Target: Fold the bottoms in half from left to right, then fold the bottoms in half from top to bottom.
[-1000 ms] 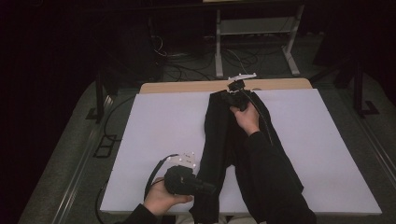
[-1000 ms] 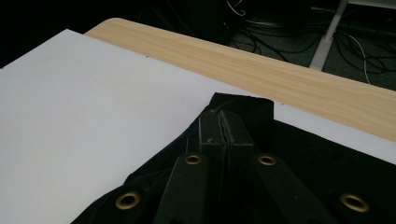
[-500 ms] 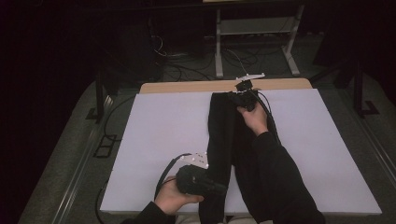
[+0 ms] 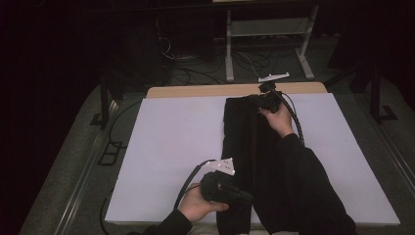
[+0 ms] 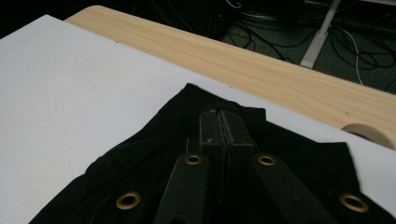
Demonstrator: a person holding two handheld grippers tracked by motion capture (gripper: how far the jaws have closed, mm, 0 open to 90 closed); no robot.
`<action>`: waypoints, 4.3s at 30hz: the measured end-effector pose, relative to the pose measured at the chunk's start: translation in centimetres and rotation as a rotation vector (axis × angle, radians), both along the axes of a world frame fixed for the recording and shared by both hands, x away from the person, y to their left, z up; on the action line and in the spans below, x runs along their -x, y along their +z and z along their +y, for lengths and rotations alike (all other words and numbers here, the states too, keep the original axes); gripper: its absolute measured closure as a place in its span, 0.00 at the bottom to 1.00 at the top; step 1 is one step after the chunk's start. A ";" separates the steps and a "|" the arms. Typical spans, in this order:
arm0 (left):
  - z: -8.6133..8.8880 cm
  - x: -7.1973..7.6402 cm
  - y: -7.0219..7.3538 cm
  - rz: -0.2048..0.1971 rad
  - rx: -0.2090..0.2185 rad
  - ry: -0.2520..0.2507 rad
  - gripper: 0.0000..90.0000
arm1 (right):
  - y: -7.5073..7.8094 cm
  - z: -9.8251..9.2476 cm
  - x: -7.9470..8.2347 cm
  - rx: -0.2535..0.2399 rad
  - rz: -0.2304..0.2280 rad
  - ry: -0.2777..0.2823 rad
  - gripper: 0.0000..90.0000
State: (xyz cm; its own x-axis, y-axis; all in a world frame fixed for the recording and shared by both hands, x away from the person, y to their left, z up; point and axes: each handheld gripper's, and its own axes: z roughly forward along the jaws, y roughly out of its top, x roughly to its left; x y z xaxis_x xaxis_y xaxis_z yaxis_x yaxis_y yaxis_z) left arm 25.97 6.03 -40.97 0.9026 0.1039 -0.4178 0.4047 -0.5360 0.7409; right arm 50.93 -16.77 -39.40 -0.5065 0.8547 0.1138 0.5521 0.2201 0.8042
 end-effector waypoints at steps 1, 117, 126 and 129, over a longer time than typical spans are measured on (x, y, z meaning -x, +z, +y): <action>-0.3 0.0 0.0 0.003 0.000 0.000 0.99 | 0.1 -0.2 -0.1 -0.002 -0.003 0.000 0.97; -11.6 -3.1 -0.7 -0.018 0.142 0.261 0.20 | -1.3 -12.0 1.3 -0.081 0.100 -0.003 0.05; -9.5 -4.1 0.2 -0.133 0.117 0.302 0.03 | -1.3 -12.5 2.3 -0.109 0.089 0.007 0.00; -9.0 -4.7 0.4 -0.155 0.106 0.311 0.02 | -1.5 -12.5 2.4 -0.117 0.096 0.013 0.00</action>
State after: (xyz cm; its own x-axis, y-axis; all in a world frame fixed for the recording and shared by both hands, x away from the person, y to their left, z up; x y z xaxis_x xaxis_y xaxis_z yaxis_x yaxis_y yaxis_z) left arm 30.64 -2.96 -40.54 0.8879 0.3472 -0.3019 0.4152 -0.3218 0.8509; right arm 48.56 -29.24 -40.87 -0.4996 0.8261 0.2607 0.6252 0.1355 0.7686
